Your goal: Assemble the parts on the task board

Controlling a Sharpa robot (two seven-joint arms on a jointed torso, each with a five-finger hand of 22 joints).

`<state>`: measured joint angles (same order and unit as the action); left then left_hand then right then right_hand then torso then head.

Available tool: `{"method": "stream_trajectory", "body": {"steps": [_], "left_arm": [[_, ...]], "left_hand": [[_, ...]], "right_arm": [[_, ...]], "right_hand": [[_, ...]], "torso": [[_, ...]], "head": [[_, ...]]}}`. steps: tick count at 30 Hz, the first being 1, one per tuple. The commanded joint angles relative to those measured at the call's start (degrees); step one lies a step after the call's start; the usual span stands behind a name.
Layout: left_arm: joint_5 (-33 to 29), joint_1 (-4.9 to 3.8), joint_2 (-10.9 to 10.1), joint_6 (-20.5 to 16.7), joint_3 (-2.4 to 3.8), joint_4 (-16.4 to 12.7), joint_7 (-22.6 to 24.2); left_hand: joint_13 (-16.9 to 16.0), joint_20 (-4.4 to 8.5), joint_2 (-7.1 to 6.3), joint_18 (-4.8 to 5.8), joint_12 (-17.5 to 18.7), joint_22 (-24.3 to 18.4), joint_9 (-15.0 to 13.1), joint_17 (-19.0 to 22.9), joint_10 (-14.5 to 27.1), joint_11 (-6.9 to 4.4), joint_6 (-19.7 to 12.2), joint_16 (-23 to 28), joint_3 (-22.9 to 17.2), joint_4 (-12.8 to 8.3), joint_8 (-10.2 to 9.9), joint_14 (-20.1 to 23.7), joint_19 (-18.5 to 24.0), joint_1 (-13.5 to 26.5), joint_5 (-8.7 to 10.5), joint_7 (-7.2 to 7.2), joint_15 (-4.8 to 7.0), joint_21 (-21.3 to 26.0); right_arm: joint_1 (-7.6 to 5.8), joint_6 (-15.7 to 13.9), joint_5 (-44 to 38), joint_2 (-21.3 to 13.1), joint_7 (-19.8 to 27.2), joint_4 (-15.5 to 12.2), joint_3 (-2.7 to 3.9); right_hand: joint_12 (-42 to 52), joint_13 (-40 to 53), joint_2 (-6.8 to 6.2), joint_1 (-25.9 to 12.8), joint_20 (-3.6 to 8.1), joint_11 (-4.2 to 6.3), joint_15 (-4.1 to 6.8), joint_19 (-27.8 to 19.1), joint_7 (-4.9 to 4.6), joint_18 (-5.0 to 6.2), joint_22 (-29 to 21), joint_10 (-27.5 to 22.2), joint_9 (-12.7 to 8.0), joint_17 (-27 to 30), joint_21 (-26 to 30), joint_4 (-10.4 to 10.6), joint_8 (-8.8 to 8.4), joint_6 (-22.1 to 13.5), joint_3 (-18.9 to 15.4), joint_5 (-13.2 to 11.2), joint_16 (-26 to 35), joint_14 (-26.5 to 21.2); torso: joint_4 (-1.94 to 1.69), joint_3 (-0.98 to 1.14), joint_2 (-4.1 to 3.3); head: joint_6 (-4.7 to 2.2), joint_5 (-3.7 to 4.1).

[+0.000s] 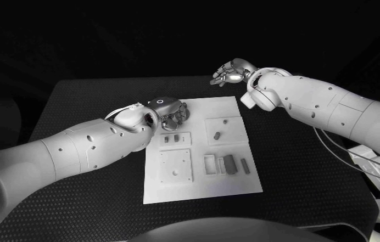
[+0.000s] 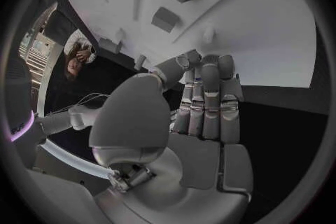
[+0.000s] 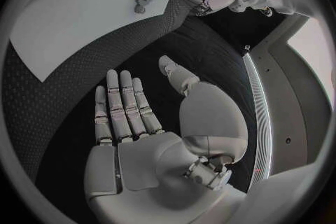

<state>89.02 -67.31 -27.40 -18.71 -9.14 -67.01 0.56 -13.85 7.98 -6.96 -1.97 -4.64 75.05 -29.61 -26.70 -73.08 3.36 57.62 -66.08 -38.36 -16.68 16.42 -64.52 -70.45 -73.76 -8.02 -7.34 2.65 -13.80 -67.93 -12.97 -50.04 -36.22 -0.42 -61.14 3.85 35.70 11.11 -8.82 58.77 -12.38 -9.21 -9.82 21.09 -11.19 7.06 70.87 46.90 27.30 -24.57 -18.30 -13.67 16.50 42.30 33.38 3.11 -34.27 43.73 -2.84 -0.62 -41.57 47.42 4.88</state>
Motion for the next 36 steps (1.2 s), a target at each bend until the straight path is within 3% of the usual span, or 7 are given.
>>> {"method": "stream_trajectory", "body": {"steps": [1,5,36], "left_arm": [[-3.25,-0.06,-0.49,-0.05,0.53,-0.98,0.50],[-4.05,-0.26,-1.27,0.79,0.95,-1.55,0.33],[-3.83,-0.42,-3.61,6.69,0.69,-1.61,-1.11]], "left_hand": [[-0.58,0.01,0.33,-1.32,-0.21,1.10,0.05,0.07,-0.60,0.43,0.20,-0.28,-0.17,0.14,0.09,-0.41,-0.25,0.28,-0.16,0.02,-0.11,0.15],[-0.64,0.00,0.44,-1.25,-0.23,1.08,0.03,0.12,-0.79,0.39,0.37,-0.22,-0.05,0.38,0.18,-0.48,-0.36,0.75,-0.13,0.03,-0.07,0.14],[-0.70,0.09,0.56,-1.06,0.07,1.01,0.10,0.36,-0.92,0.34,0.38,0.15,0.28,0.44,0.21,-0.42,-0.23,1.81,-0.03,0.03,-0.04,0.43]], "right_arm": [[0.02,0.33,-0.05,-0.03,0.65,-0.14,0.02],[0.02,0.35,-0.04,-0.12,0.63,-0.21,0.02],[0.02,0.36,-0.03,-0.49,0.54,-0.36,0.02]], "right_hand": [[-0.27,-0.06,0.17,0.28,-0.04,-0.15,-0.08,-0.48,-1.59,-1.00,0.08,0.24,-0.09,-0.06,0.32,0.17,0.26,-0.43,-0.28,-0.26,0.32,-0.31],[-0.27,-0.06,0.17,0.28,-0.04,-0.15,-0.08,-0.48,-1.59,-1.01,0.08,0.24,-0.09,-0.06,0.32,0.17,0.26,-0.43,-0.28,-0.26,0.32,-0.31],[-0.23,-0.19,0.14,0.28,-0.03,-0.14,-0.08,-0.47,-1.58,-1.01,0.20,0.25,-0.12,-0.08,0.42,0.16,0.30,-0.44,-0.30,-0.26,0.34,-0.31]], "torso": [[0.00,0.02,0.05],[-0.04,0.01,0.03],[0.01,-0.02,-0.04]], "head": [[-0.09,-0.10],[-0.13,-0.21],[0.27,-0.46]]}}
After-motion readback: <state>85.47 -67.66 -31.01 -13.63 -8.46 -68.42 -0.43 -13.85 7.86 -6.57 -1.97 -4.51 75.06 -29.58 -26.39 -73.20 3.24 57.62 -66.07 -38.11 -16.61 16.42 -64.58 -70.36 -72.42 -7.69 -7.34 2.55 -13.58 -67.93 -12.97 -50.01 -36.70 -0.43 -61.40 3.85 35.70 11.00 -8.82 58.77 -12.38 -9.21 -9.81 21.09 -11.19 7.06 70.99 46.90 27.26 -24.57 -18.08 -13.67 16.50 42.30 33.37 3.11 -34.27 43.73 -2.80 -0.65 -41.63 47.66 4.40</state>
